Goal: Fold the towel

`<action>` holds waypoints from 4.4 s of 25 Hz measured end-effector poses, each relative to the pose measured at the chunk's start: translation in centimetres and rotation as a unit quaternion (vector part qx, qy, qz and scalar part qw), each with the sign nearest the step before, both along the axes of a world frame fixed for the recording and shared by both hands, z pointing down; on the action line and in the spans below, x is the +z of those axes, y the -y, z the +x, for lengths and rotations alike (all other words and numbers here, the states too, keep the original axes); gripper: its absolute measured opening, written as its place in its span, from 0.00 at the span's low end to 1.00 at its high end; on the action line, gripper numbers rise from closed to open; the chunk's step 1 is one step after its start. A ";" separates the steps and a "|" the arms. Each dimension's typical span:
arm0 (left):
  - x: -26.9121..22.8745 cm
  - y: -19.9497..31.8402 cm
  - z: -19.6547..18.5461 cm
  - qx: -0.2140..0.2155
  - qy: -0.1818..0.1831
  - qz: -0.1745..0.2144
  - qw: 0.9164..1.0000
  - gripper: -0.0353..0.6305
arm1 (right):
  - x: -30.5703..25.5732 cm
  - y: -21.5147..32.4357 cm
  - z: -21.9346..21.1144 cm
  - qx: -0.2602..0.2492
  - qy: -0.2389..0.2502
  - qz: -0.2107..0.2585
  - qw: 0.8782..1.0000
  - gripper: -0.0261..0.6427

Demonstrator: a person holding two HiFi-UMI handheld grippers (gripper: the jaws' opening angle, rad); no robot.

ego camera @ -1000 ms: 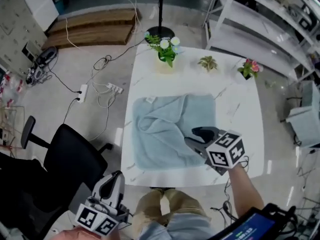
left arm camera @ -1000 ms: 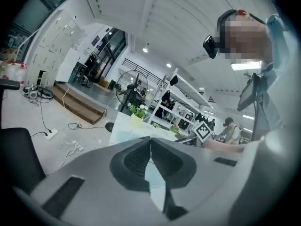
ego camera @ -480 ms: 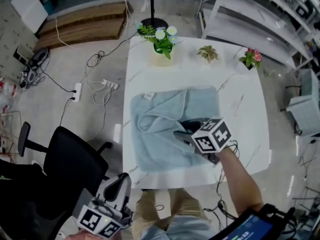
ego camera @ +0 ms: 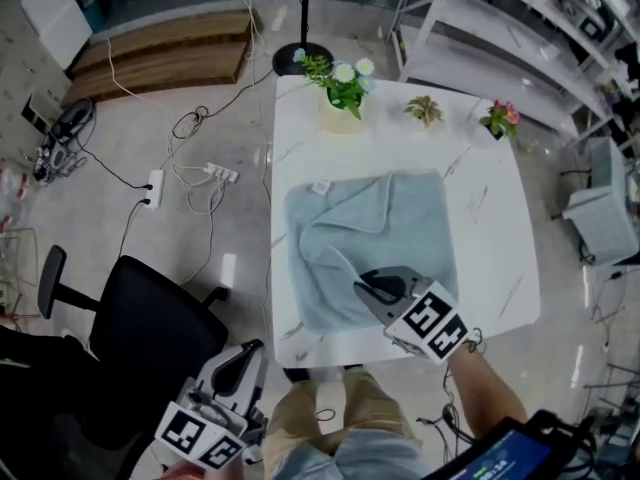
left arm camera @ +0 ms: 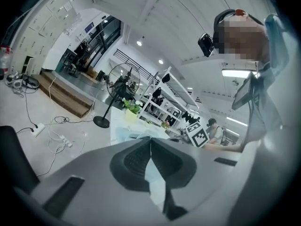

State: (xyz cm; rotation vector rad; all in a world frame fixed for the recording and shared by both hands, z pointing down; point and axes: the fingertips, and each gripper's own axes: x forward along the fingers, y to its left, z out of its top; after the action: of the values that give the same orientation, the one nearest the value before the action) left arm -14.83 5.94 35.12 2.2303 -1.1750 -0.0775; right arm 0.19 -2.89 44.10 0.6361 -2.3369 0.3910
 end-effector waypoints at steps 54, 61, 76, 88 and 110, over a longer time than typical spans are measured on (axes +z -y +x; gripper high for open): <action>14.0 4.3 6.3 -0.311 0.085 -0.241 0.915 0.15 | 5.1 9.1 5.5 -0.592 -0.162 0.242 0.751 0.35; 13.6 4.7 6.3 -0.317 0.113 -0.232 0.913 0.08 | 2.6 10.1 4.6 -0.562 -0.084 0.192 0.800 0.16; 6.2 1.8 8.5 -0.363 0.033 -0.187 0.912 0.08 | -4.8 17.4 -3.5 -0.424 0.036 0.140 0.894 0.08; 13.0 0.4 5.6 -0.377 0.015 -0.246 0.893 0.08 | 4.5 20.3 -7.1 -0.410 -0.046 0.110 0.904 0.08; 13.3 1.3 7.9 -0.277 0.048 -0.237 0.930 0.51 | 5.8 22.7 -9.6 -0.378 -0.097 0.034 0.920 0.34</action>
State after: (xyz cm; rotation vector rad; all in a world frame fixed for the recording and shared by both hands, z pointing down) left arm -6.93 4.65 48.44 1.4540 -1.6475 0.0840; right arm -9.40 -25.59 49.89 -0.2186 -2.2034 -0.1088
